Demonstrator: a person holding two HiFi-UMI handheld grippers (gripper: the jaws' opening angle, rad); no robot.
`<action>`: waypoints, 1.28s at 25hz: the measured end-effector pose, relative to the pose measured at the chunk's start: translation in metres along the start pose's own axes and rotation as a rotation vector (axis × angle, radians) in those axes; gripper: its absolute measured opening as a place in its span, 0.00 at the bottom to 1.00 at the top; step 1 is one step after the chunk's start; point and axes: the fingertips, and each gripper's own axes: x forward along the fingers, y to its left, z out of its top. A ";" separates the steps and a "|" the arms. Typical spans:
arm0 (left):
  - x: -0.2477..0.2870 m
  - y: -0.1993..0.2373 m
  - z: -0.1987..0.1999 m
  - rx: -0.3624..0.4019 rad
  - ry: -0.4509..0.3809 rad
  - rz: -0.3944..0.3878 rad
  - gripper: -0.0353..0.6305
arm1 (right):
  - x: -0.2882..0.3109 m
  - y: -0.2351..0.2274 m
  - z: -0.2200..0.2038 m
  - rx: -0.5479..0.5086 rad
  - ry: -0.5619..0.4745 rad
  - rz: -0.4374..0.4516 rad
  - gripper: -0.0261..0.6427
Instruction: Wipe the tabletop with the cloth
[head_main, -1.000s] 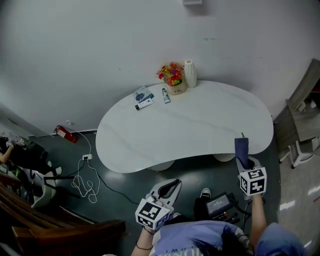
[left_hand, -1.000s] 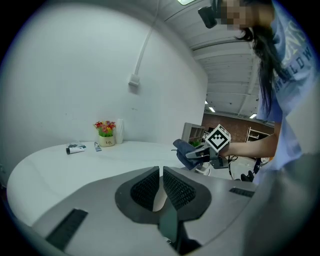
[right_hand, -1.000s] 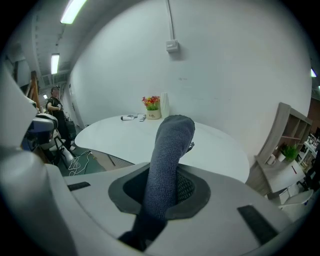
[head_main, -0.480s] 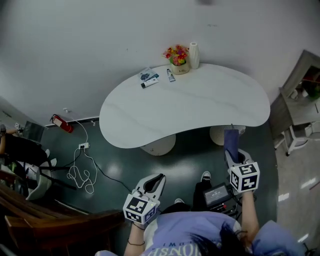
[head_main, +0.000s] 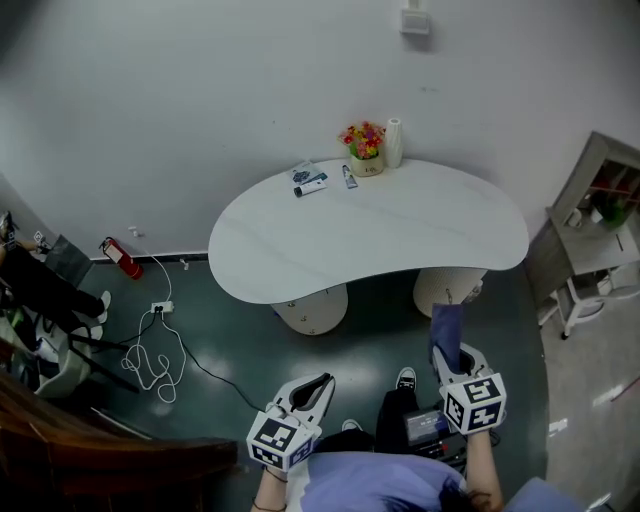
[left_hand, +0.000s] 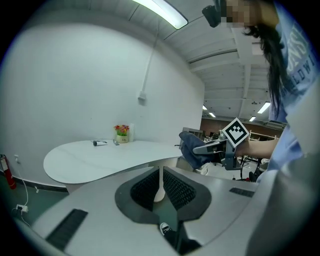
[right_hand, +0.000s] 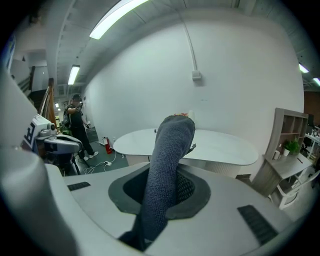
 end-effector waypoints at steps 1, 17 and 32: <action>-0.003 -0.002 0.001 0.003 -0.005 -0.005 0.08 | -0.003 0.007 -0.001 -0.011 -0.003 0.005 0.14; -0.019 -0.052 0.005 0.033 -0.068 -0.075 0.08 | -0.040 0.075 -0.009 -0.069 -0.040 0.126 0.14; -0.012 -0.065 0.014 0.064 -0.070 -0.098 0.08 | -0.048 0.069 -0.011 -0.062 -0.040 0.124 0.14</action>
